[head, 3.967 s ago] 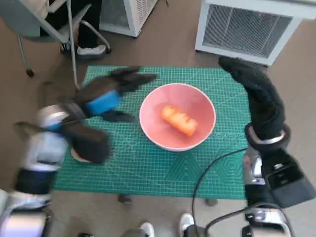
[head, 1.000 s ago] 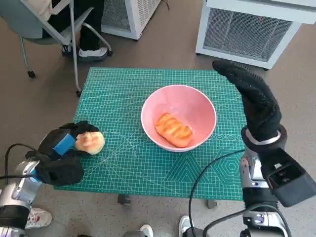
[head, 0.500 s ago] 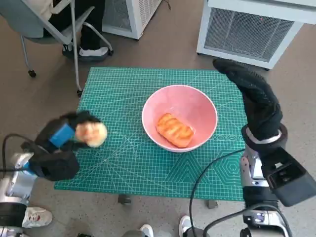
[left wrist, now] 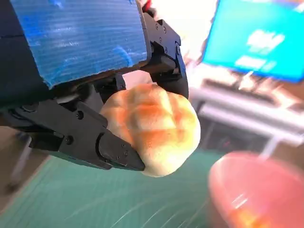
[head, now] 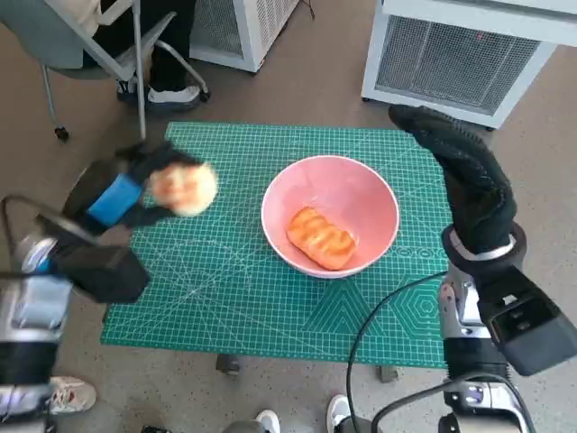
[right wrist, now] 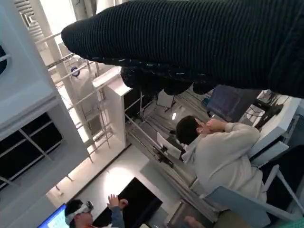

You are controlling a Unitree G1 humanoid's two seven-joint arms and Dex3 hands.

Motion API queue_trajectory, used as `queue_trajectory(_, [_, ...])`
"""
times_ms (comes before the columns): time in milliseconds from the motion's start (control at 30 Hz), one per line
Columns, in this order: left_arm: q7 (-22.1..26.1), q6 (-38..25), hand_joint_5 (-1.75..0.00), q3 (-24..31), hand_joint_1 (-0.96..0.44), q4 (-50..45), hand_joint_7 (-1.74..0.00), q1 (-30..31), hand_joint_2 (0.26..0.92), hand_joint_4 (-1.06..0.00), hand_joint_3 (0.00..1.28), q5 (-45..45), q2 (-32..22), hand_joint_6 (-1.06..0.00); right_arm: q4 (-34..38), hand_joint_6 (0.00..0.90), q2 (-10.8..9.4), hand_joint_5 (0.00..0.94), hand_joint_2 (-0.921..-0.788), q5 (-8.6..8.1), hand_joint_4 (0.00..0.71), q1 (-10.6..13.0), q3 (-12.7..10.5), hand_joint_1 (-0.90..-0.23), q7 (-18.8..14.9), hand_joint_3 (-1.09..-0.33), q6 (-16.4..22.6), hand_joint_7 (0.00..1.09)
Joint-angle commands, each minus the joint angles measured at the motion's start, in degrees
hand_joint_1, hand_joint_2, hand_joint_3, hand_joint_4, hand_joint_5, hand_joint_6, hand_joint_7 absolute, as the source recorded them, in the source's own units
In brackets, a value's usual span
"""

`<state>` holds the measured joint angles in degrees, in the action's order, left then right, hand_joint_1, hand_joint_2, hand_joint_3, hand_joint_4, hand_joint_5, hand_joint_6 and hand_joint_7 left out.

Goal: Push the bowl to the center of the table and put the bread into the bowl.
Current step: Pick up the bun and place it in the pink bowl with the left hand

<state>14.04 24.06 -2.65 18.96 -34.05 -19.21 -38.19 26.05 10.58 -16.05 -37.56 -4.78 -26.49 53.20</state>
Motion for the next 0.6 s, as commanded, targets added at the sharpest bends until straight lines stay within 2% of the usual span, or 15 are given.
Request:
queue_trajectory(33, [0.29,-1.03,-1.32,-2.95,0.00,0.04,-1.25,-5.56,0.920,-0.51,0.16,-2.09,2.83,-0.58,0.86,-0.001,0.22,0.532,-0.921,-0.02,-0.001,0.15,-0.10,-0.633,-0.74,-0.853,0.13,0.74])
queue_trajectory(333, [2.35,-2.12,-1.35,-9.40,0.00,5.90,-1.24,-14.47,0.921,-0.51,0.17,-5.70,8.51,-0.57,0.86,-0.001,0.25,0.533,-0.921,-0.20,-0.001,0.54,0.00,-0.627,-1.00,-0.849,0.35,0.73])
queue_trajectory(433, [2.92,-2.49,-1.38,-11.04,0.00,7.56,-1.30,-16.10,0.921,-0.46,0.21,-6.92,9.48,-0.53,0.58,-0.001,0.23,0.533,-0.921,-0.24,-0.001,0.79,0.00,-0.625,-1.06,-0.847,0.35,0.73])
queue_trajectory(533, [4.63,-3.92,-1.46,-13.39,0.00,9.26,-1.38,-18.37,0.921,-0.33,0.29,-8.55,10.80,-0.49,0.06,-0.001,0.30,0.533,-0.921,-0.21,-0.001,1.14,-0.05,-0.623,-1.05,-0.846,0.43,0.73])
queue_trajectory(567, [5.07,-4.24,-1.25,-13.77,-0.13,9.53,-1.42,-18.76,0.921,-0.29,0.29,-8.74,11.02,-0.47,-0.06,-0.001,0.31,0.533,-0.921,-0.17,-0.001,1.21,-0.07,-0.623,-1.03,-0.846,0.45,0.73])
queue_trajectory(600, [5.98,-4.89,-1.15,-14.38,-0.17,9.67,-1.43,-19.29,0.921,-0.28,0.29,-9.03,11.37,-0.46,-0.12,-0.001,0.37,0.533,-0.921,-0.12,-0.001,1.27,-0.13,-0.623,-0.98,-0.846,0.50,0.73])
